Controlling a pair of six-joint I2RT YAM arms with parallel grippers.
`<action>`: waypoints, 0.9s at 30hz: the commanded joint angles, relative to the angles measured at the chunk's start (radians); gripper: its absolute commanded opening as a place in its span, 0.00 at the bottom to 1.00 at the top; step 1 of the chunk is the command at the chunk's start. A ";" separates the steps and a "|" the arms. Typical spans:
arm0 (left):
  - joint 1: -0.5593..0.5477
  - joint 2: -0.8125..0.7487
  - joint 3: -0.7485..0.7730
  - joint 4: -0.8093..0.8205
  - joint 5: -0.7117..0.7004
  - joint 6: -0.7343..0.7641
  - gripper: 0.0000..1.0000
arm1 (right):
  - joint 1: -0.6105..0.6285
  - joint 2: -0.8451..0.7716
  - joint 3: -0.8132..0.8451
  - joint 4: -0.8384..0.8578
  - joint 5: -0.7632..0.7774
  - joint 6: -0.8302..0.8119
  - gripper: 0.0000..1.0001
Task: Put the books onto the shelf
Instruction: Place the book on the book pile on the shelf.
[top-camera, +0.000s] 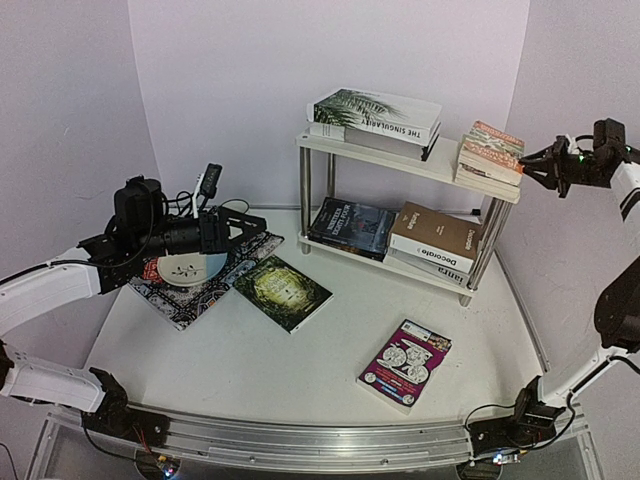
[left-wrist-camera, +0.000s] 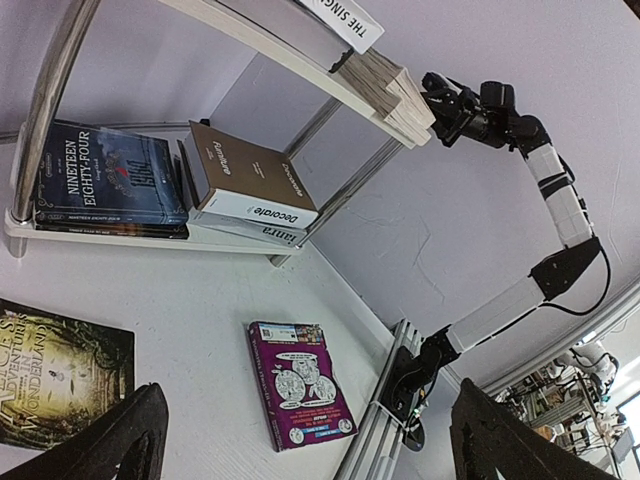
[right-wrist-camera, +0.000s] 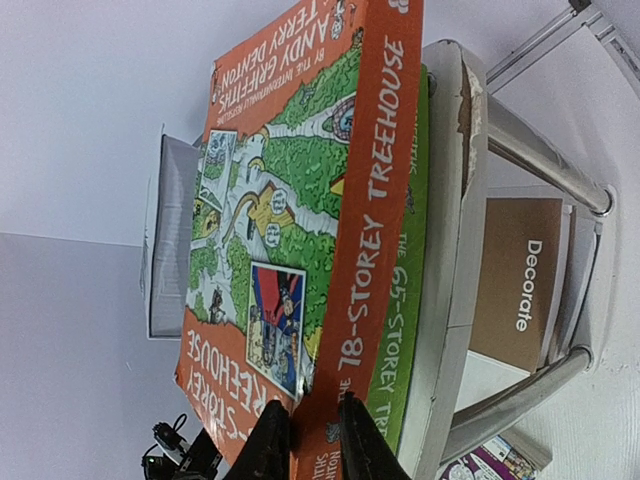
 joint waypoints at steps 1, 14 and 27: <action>-0.003 0.003 0.043 0.017 0.007 0.011 1.00 | 0.009 0.023 0.063 -0.079 0.072 -0.060 0.25; -0.003 0.001 0.034 0.018 -0.001 0.016 1.00 | 0.010 0.102 0.192 -0.102 0.317 -0.072 0.41; -0.003 0.034 0.045 0.019 0.001 0.014 1.00 | 0.009 0.137 0.221 0.107 0.304 0.057 0.50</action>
